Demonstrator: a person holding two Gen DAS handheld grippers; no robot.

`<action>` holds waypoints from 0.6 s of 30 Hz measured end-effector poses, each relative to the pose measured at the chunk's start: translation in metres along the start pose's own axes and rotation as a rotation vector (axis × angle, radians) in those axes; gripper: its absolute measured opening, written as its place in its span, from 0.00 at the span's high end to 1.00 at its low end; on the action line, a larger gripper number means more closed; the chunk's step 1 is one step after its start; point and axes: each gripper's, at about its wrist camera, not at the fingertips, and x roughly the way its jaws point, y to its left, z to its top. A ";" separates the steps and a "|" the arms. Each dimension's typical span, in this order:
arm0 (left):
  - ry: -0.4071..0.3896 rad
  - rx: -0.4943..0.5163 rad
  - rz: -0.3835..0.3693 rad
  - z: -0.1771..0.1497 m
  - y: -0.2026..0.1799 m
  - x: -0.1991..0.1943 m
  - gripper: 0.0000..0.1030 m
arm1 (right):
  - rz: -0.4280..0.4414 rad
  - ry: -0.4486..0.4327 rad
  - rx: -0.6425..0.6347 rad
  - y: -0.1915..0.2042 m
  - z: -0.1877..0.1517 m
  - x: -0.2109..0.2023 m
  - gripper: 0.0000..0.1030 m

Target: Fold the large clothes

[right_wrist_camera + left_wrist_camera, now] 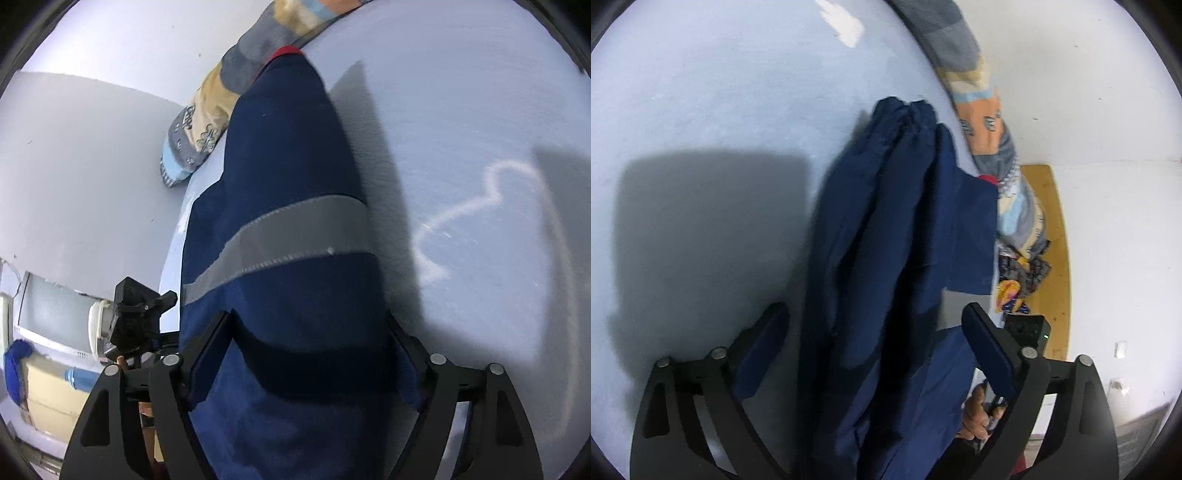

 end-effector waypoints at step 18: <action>0.116 0.193 -0.097 0.002 -0.039 0.037 0.12 | 0.093 0.114 -0.074 -0.009 -0.004 0.003 0.21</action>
